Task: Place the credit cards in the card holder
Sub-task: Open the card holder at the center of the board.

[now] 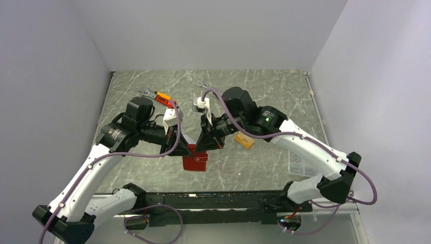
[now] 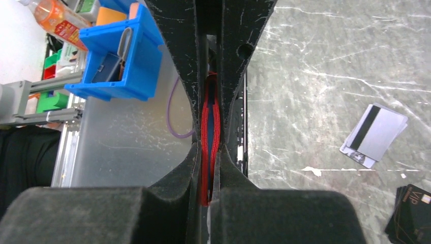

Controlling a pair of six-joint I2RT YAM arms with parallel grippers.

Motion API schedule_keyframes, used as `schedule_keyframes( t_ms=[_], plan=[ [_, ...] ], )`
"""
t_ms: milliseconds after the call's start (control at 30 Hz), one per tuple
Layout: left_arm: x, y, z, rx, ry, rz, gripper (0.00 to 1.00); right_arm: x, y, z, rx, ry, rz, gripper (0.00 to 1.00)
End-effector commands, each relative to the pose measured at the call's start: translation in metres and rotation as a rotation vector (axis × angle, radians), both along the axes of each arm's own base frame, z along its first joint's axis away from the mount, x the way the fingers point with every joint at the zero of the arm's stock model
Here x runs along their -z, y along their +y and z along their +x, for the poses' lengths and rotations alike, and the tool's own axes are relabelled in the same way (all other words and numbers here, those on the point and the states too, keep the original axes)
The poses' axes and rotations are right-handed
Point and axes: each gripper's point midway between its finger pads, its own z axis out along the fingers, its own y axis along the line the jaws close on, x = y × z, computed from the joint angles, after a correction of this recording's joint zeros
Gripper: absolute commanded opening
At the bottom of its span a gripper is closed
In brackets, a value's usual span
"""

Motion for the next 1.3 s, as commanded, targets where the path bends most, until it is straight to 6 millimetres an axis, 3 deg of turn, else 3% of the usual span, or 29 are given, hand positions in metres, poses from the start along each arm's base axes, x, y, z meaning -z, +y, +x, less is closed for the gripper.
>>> schedule_keyframes(
  t_ms=[0, 33, 200, 367, 500, 567, 667, 733, 833, 967, 1267],
  plan=[
    [-0.009, -0.001, 0.014, -0.075, -0.032, -0.021, 0.0, -0.018, -0.003, 0.004, 0.015, -0.077, 0.035, 0.0],
    [-0.007, -0.001, 0.018, -0.099, -0.014, -0.014, 0.0, -0.018, -0.004, 0.009, 0.05, -0.095, 0.03, 0.04],
    [-0.001, -0.001, 0.028, -0.187, 0.124, 0.027, 0.0, -0.025, -0.021, 0.054, 0.328, -0.238, 0.006, 0.58],
    [0.008, 0.005, 0.046, -0.304, 0.203, 0.041, 0.0, -0.042, -0.049, 0.085, 0.586, -0.329, 0.036, 0.98],
    [0.012, 0.011, 0.055, -0.334, 0.241, 0.047, 0.0, -0.06, -0.074, 0.1, 0.815, -0.288, 0.13, 1.0],
    [0.014, 0.014, 0.062, -0.35, 0.238, 0.043, 0.0, -0.068, -0.086, 0.096, 0.842, -0.297, 0.188, 1.0],
    [0.017, 0.016, 0.069, -0.365, 0.219, 0.031, 0.0, -0.057, -0.09, 0.095, 0.854, -0.308, 0.211, 1.0],
    [0.019, 0.016, 0.074, -0.385, 0.212, 0.024, 0.0, -0.046, -0.092, 0.103, 0.887, -0.307, 0.159, 0.88],
    [0.023, 0.015, 0.081, -0.415, 0.221, 0.018, 0.0, -0.02, -0.083, 0.106, 0.885, -0.27, 0.052, 0.78],
    [0.031, 0.017, 0.092, -0.465, 0.251, 0.029, 0.0, 0.008, -0.07, 0.108, 0.91, -0.283, -0.031, 0.75],
    [0.045, 0.029, 0.105, -0.5, 0.333, 0.015, 0.0, 0.026, -0.043, 0.106, 0.939, -0.433, -0.118, 0.79]
  ],
)
